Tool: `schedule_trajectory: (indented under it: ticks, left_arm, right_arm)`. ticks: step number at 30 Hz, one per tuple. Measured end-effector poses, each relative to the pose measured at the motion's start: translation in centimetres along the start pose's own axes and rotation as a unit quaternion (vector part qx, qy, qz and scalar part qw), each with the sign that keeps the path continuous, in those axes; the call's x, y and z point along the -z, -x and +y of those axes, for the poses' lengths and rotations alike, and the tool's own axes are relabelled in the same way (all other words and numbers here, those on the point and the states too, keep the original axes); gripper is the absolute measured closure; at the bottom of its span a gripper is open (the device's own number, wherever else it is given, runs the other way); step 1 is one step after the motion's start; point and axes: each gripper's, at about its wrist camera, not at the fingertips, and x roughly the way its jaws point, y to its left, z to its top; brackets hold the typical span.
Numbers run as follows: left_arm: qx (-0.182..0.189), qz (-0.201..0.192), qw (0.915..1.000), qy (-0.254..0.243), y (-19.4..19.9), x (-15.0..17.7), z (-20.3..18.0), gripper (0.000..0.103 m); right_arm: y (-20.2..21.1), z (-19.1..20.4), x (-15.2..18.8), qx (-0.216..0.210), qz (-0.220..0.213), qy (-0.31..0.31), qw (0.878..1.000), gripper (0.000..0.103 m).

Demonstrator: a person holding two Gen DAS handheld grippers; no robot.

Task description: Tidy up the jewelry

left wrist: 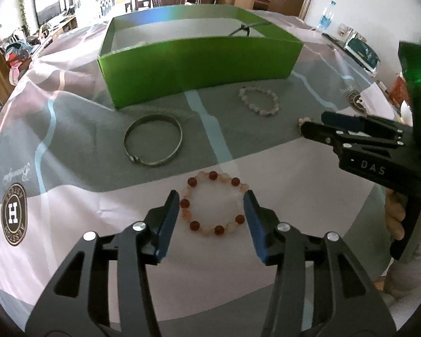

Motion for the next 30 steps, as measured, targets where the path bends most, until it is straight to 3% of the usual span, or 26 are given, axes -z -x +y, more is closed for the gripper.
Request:
schedule_trajectory:
  ticks: [4,5,6,10,13,17,23,25,27,30]
  left_arm:
    - [0.002,0.003,1.0,-0.002,-0.6,0.1,-0.3,0.049]
    - [0.0,0.004,1.0,-0.004,-0.7,0.1,-0.4,0.049]
    - [0.0,0.003,1.0,-0.005,-0.8,0.2,-0.5,0.049]
    - [-0.001,0.002,1.0,-0.003,-0.8,0.1,-0.4,0.049]
    - [-0.005,0.002,1.0,0.0,-0.7,0.1,-0.3,0.047]
    - [-0.009,0.001,1.0,-0.002,-0.7,0.2,-0.5,0.045]
    - [-0.022,-0.003,0.9997,-0.009,-0.9,0.2,-0.9,0.044]
    - [-0.025,-0.006,0.9996,-0.011,-0.8,0.2,-0.9,0.047]
    - [-0.03,-0.009,0.9995,-0.01,-0.8,0.3,-0.9,0.06]
    - [-0.036,-0.012,0.9992,-0.009,-0.7,0.3,-0.7,0.069]
  right_arm:
    - [-1.1,1.0,-0.2,0.005,0.006,0.021,1.0,0.057]
    - [-1.3,1.1,-0.1,0.003,0.009,0.024,1.0,0.072]
    - [-1.4,1.1,-0.1,0.002,0.013,0.024,1.0,0.081]
    - [-0.7,0.9,0.3,-0.037,0.022,0.014,0.999,0.082]
    - [0.4,1.0,0.8,-0.062,0.02,0.018,0.998,0.081]
    - [1.5,1.1,1.3,-0.024,0.004,0.034,0.999,0.055]
    - [0.8,1.3,1.7,-0.015,0.013,0.04,0.999,0.054]
    - [0.4,1.7,1.8,-0.012,0.014,0.043,0.999,0.054]
    - [0.1,2.0,1.8,-0.013,0.016,0.045,0.999,0.054]
    - [-0.2,2.3,1.8,-0.012,0.017,0.046,0.999,0.054]
